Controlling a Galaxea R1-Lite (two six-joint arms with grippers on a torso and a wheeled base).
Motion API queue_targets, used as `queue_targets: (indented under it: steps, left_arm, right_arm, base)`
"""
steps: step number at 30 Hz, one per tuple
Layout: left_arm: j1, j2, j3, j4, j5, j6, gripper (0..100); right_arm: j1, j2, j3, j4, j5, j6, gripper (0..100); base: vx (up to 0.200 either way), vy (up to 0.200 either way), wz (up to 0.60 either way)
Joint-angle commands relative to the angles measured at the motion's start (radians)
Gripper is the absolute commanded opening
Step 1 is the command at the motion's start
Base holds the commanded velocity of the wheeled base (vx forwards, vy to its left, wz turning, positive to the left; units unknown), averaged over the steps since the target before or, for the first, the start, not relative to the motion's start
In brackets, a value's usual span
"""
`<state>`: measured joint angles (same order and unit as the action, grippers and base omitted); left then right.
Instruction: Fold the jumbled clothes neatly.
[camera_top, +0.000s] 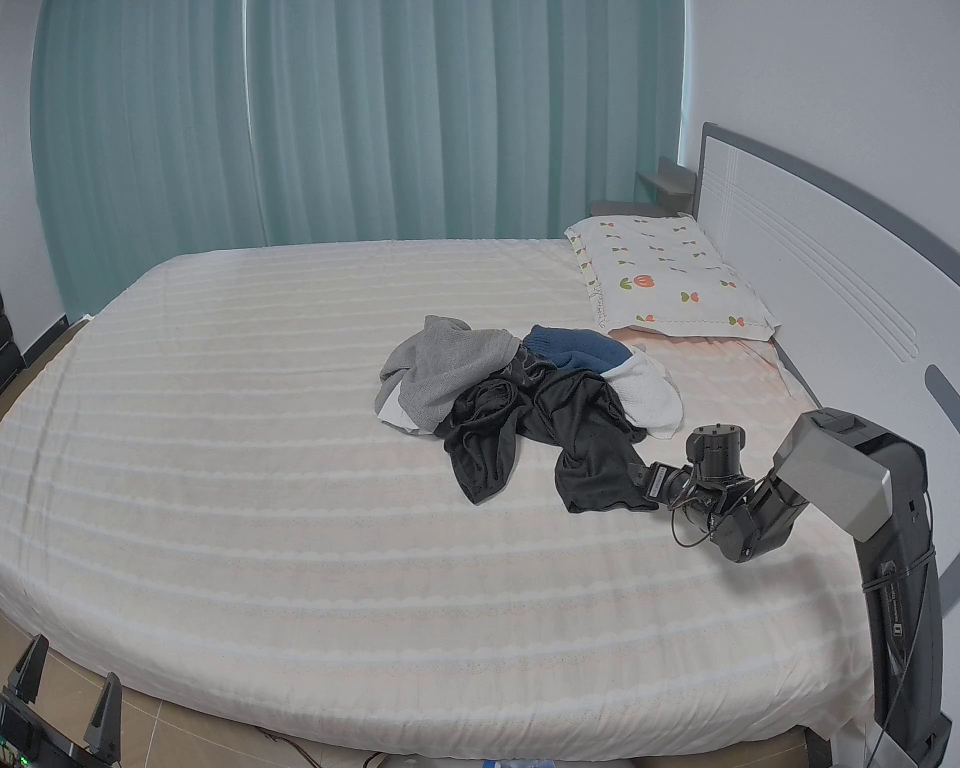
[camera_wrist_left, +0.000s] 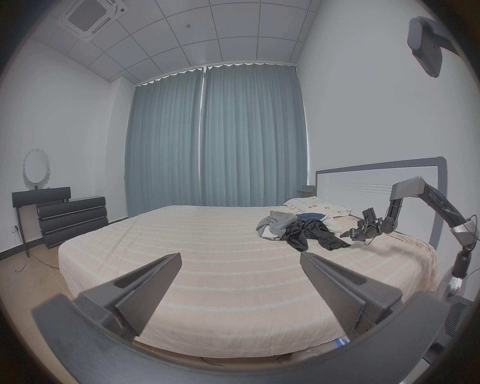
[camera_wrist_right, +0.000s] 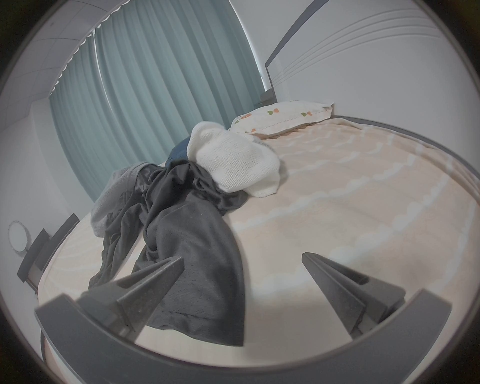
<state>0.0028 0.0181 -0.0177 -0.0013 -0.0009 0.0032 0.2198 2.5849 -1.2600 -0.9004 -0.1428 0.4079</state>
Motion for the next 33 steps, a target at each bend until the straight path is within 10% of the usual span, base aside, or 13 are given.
queue_targets:
  steps: [1, 14, 15, 27, 33]
  left_arm:
    - [0.000, -0.013, 0.016, 0.000, 0.001, 0.000, 100]
    - [0.000, -0.013, 0.016, 0.000, -0.001, 0.000, 100]
    - [0.000, -0.013, 0.016, 0.000, -0.001, 0.000, 100]
    - [0.000, -0.013, 0.016, 0.000, -0.001, 0.000, 100]
    - [0.000, -0.013, 0.016, -0.002, 0.001, 0.000, 100]
  right_arm:
    - [0.024, 0.049, -0.053, 0.005, -0.001, 0.000, 100]
    - [0.061, 0.104, -0.171, 0.081, 0.000, -0.001, 100]
    - [0.061, 0.103, -0.168, 0.081, 0.000, -0.001, 0]
    - [0.056, 0.049, -0.168, 0.067, 0.008, 0.028, 0]
    - [0.081, -0.147, -0.013, 0.064, 0.104, 0.241, 0]
  base:
    - [0.000, 0.000, 0.00]
    - [0.000, 0.000, 0.00]
    - [0.000, 0.000, 0.00]
    - [0.000, 0.000, 0.00]
    - [0.000, 0.000, 0.00]
